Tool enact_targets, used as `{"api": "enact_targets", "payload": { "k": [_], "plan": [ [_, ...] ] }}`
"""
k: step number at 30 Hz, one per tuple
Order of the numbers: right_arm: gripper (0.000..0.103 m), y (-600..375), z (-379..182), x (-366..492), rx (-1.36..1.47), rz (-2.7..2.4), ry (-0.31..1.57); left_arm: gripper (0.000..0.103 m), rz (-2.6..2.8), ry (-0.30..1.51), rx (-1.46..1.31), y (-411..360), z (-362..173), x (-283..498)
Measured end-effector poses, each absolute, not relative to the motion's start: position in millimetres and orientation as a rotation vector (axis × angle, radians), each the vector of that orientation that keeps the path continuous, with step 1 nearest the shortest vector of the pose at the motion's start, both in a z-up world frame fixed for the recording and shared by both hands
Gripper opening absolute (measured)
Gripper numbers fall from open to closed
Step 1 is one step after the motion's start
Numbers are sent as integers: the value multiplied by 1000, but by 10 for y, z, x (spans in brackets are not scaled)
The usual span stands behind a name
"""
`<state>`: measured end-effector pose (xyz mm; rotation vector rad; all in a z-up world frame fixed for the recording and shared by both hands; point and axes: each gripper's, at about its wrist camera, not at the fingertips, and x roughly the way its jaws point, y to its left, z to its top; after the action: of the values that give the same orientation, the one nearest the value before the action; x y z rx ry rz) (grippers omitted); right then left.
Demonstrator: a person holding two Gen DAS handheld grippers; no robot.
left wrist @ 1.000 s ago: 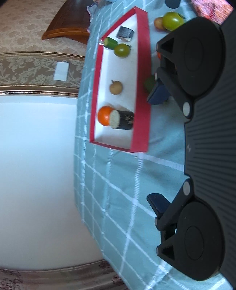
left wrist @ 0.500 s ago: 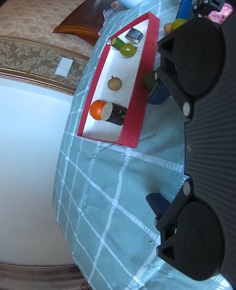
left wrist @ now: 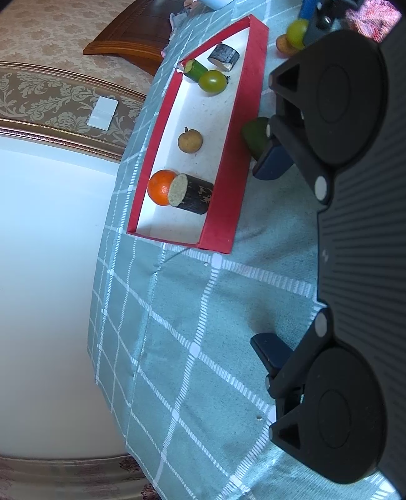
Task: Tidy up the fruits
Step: 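Carry the large green tomato into the tray and open the right tool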
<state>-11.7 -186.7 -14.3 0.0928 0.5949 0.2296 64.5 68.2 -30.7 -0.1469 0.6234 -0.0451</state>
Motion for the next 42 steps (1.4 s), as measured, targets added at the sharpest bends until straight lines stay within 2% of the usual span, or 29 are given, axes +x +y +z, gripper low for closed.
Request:
{"api": "enact_targets", "payload": {
  "k": [7,15,26,42],
  "plan": [
    [33,-1947,65,-100,93,212,538,103,-31,637,-109,629,-311,663],
    [33,-1842,220,392,-6,185,500,103,0,663,-28,507,-327,692],
    [33,-1592,102,1061,-92,221,569,103,4,666,-15,494,-333,698],
    [33,-1360,-42,1244,-164,214,589,103,7,669,-8,489,-337,705]
  ]
}}
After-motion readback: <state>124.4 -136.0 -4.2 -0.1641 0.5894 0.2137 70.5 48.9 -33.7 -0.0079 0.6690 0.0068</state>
